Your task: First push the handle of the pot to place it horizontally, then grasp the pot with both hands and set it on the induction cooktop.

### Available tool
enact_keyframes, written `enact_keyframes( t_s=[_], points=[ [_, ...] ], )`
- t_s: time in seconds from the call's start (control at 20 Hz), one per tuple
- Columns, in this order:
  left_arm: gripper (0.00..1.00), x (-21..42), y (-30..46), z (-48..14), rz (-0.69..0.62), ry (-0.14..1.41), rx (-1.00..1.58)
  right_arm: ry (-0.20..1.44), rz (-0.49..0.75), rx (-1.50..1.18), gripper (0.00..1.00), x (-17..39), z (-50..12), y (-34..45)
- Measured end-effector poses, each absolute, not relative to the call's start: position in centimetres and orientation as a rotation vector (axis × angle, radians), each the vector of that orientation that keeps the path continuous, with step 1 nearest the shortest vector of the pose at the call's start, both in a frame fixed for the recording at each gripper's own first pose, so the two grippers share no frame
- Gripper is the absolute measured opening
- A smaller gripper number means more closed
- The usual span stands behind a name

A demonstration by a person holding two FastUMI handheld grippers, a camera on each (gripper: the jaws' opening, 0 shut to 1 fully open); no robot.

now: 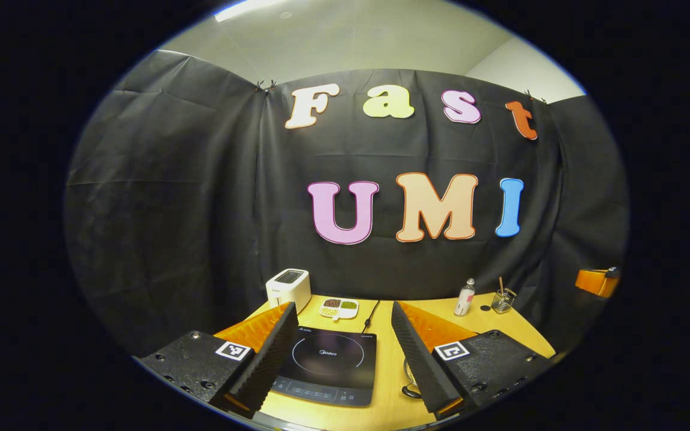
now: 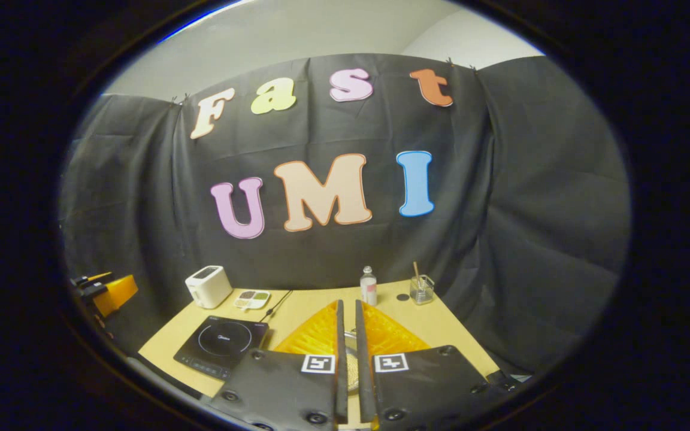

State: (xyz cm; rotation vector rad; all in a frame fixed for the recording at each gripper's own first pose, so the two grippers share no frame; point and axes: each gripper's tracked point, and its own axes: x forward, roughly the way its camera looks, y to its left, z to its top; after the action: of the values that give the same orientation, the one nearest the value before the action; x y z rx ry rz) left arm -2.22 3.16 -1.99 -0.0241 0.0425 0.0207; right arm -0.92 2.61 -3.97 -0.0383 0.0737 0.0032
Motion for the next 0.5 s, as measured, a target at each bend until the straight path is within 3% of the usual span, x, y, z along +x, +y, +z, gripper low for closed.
enact_keyframes(
  t_s=[0.05,0.1,0.15,0.3,0.45,0.5],
  points=[
    [0.92,-2.2,3.4,-2.1,0.021,0.045,-0.024,0.086,0.003,-0.041,0.00,-0.9,-4.6,2.8],
    [0.92,-2.3,3.6,-2.3,0.020,0.047,-0.023,0.102,0.007,-0.038,0.09,-0.9,-5.3,3.2],
    [0.92,-2.3,3.8,-2.4,0.021,0.052,-0.022,0.120,0.009,-0.032,0.10,-1.0,-6.1,3.6],
    [0.95,-2.5,5.1,-2.9,0.027,0.062,-0.013,0.202,0.019,-0.015,0.10,-1.0,-9.2,4.6],
    [0.92,-2.6,6.1,-3.6,0.030,0.072,-0.023,0.269,0.031,-0.034,0.10,-1.2,-12.1,5.8],
    [0.92,-2.7,6.5,-4.0,0.032,0.076,-0.026,0.288,0.030,-0.047,0.00,-1.3,-12.9,6.1]
  ],
)
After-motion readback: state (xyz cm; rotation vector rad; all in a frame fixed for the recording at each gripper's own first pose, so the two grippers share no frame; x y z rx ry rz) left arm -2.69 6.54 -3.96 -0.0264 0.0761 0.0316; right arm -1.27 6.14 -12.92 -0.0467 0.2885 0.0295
